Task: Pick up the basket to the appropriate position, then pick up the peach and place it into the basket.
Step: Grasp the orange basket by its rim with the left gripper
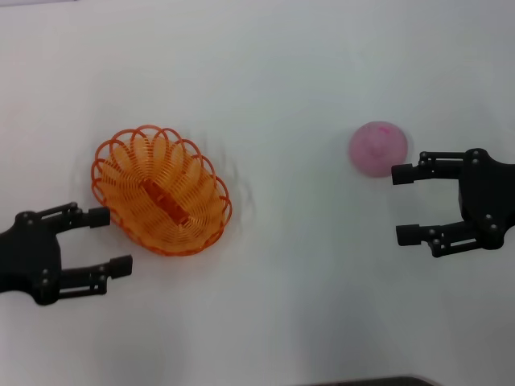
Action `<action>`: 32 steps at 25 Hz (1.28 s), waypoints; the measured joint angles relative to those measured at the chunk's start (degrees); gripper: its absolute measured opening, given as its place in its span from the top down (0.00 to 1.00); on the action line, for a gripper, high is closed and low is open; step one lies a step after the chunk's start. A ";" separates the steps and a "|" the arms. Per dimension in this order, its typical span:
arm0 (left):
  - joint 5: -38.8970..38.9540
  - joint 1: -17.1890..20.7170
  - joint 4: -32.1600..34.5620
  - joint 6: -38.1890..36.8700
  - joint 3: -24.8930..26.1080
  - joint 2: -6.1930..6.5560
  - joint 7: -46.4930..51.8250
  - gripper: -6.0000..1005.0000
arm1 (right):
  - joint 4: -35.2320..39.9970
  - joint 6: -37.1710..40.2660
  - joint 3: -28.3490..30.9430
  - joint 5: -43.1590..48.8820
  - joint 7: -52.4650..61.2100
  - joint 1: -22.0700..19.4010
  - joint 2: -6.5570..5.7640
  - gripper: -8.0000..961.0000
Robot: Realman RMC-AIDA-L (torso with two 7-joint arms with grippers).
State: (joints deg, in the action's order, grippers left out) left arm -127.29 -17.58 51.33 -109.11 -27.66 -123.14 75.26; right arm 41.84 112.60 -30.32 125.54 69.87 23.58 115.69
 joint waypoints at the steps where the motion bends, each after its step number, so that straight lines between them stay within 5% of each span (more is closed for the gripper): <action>1: -0.09 -0.42 -0.05 0.40 -0.08 0.04 0.42 0.16 | -0.05 -0.01 0.00 0.00 0.00 0.06 0.02 0.08; 19: 0.38 -7.91 -1.68 15.14 0.09 -0.61 4.01 0.16 | -0.27 -0.28 0.11 0.06 -0.25 0.24 0.67 0.08; 32: 7.88 -8.21 -3.15 24.43 0.10 -0.71 5.28 0.16 | -0.36 -0.29 0.52 -0.23 -0.96 0.23 0.88 0.08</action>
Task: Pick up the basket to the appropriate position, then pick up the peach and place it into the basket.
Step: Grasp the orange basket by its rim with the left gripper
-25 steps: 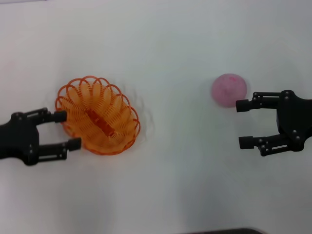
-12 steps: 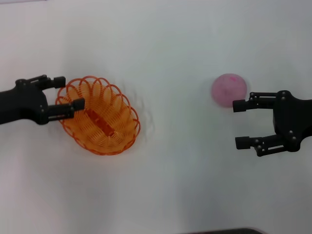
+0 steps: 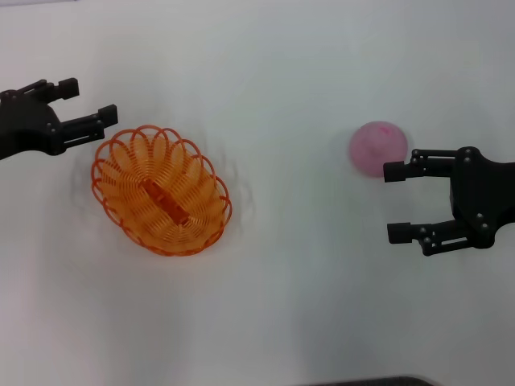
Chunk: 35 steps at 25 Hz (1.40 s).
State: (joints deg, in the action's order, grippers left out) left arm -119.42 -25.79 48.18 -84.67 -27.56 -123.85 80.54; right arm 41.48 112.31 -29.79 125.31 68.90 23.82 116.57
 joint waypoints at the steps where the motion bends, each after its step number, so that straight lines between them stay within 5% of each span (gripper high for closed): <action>1: 0.10 -0.07 -0.06 0.21 -0.11 0.01 0.39 0.16 | 0.00 0.00 0.00 -0.01 0.00 0.00 0.00 0.08; 9: -0.36 -0.83 1.31 0.38 -1.13 0.30 5.02 0.16 | -0.01 0.01 0.00 -0.06 -0.21 -0.18 -0.03 0.08; 20: -9.19 -2.17 12.60 3.40 -13.43 0.38 25.95 0.16 | 0.04 0.02 0.00 -0.07 -0.55 -0.33 -0.03 0.08; 28: -24.76 -8.44 18.16 2.53 -25.27 0.56 44.82 0.16 | 0.09 0.01 0.00 -0.06 -0.69 -0.10 -0.03 0.08; 35: -35.99 -15.04 17.67 2.42 -29.07 0.54 54.24 0.16 | 0.01 0.01 0.00 -0.07 -1.38 0.00 0.16 0.08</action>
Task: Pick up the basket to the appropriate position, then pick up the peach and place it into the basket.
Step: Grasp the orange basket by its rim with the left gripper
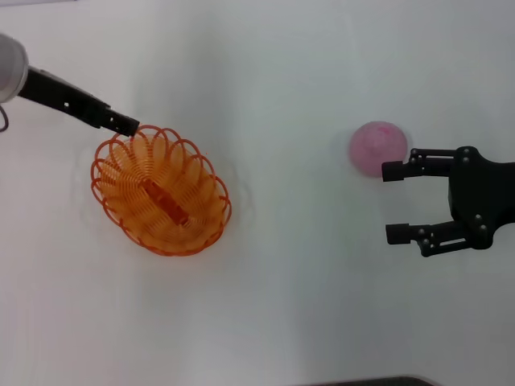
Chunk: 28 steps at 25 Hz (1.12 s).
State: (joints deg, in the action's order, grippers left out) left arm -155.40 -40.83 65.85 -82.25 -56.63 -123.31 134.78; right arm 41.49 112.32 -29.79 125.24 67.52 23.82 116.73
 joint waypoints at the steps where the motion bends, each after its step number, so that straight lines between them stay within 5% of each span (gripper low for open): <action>1: -1.46 -0.79 -0.18 -0.09 -0.38 0.00 0.69 0.16 | -0.01 0.00 0.00 0.01 -0.04 0.00 0.04 0.08; 7: -7.16 -4.82 -3.68 -1.82 -1.28 0.00 2.11 0.16 | -0.01 0.00 0.00 0.00 -0.11 0.08 0.16 0.08; 28: -8.23 -4.46 -10.43 3.11 -2.57 -0.28 1.73 0.16 | -0.01 0.01 -0.24 -0.09 -0.73 1.35 0.94 0.08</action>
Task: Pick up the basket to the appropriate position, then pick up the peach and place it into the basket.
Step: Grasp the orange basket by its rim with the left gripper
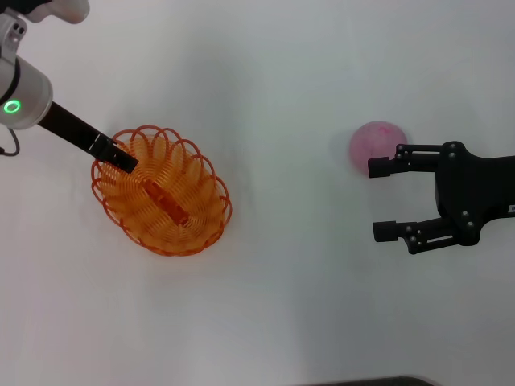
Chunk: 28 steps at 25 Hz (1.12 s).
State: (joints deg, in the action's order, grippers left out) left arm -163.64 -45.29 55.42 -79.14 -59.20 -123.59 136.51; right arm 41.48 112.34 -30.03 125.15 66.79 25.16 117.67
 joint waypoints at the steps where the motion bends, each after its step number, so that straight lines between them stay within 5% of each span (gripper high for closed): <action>1: -0.01 0.00 -0.08 0.04 -0.04 0.00 0.00 0.16 | 0.00 -0.01 0.03 0.00 0.00 0.00 0.00 0.08; 7: -0.01 -0.03 -0.56 0.60 -0.21 0.03 0.22 0.16 | 0.00 -0.09 0.15 0.01 -0.25 -0.02 0.03 0.08; 12: -0.01 0.08 -0.57 1.01 -0.35 -0.07 0.22 0.29 | 0.00 -0.18 0.15 0.01 -0.82 -0.03 0.18 0.08; 26: 0.21 -0.06 -0.51 0.92 -0.39 -0.07 0.15 0.88 | 0.00 -0.92 -0.21 0.28 -0.88 0.06 0.28 0.08; 28: 0.26 -0.10 -0.44 0.83 -0.40 -0.07 0.18 0.88 | 0.00 -0.92 -0.21 0.28 -0.88 0.06 0.28 0.08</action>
State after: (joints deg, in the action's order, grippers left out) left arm -163.38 -45.39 54.98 -78.31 -59.59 -123.66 136.68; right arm 41.48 111.42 -30.24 125.42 65.92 25.22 117.95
